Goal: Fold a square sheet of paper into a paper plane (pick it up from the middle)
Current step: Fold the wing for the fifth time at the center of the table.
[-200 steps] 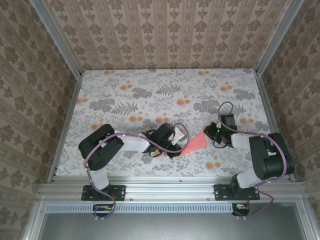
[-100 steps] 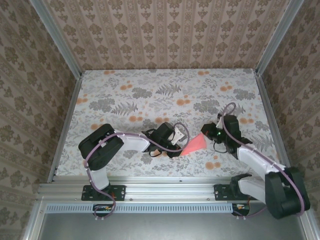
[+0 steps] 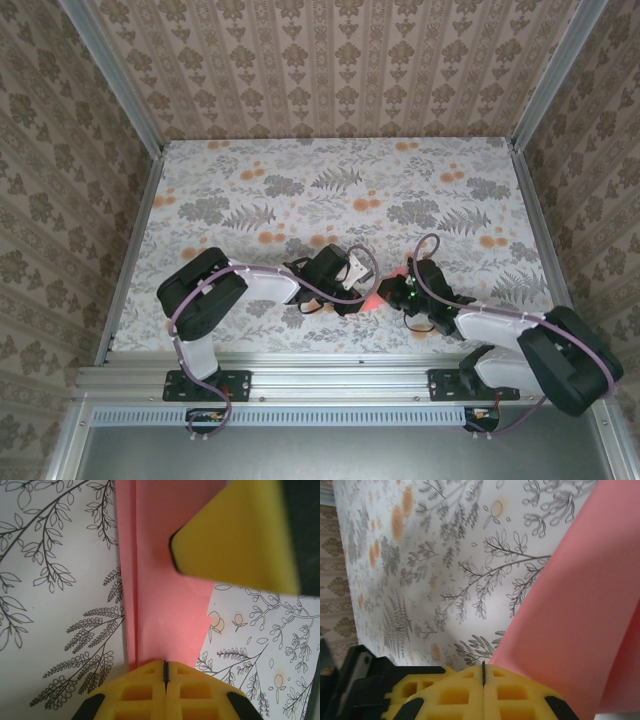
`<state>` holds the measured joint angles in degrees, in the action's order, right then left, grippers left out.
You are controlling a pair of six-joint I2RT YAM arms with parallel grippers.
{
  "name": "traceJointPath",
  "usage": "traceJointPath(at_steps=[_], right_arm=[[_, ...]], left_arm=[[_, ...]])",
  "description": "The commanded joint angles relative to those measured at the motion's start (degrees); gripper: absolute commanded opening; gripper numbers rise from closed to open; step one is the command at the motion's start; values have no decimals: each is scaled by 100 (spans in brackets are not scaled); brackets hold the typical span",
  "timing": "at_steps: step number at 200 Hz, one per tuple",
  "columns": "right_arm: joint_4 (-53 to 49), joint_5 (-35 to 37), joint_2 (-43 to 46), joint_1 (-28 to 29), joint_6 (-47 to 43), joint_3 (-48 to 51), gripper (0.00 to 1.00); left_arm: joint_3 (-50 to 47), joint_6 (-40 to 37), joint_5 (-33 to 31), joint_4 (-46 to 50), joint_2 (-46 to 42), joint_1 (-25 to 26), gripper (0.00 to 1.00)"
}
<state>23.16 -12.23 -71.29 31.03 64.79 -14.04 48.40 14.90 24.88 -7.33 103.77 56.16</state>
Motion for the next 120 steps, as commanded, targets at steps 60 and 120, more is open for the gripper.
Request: traceJointPath(at_steps=[60,120], right_arm=[[512,140,-774,369,78,-3,3],[-1163,846,-540,378,-680,-52,3]], left_arm=[[-293,-10,-36,991,285,62,3],[-274,39,77,1127,-5,53,5]])
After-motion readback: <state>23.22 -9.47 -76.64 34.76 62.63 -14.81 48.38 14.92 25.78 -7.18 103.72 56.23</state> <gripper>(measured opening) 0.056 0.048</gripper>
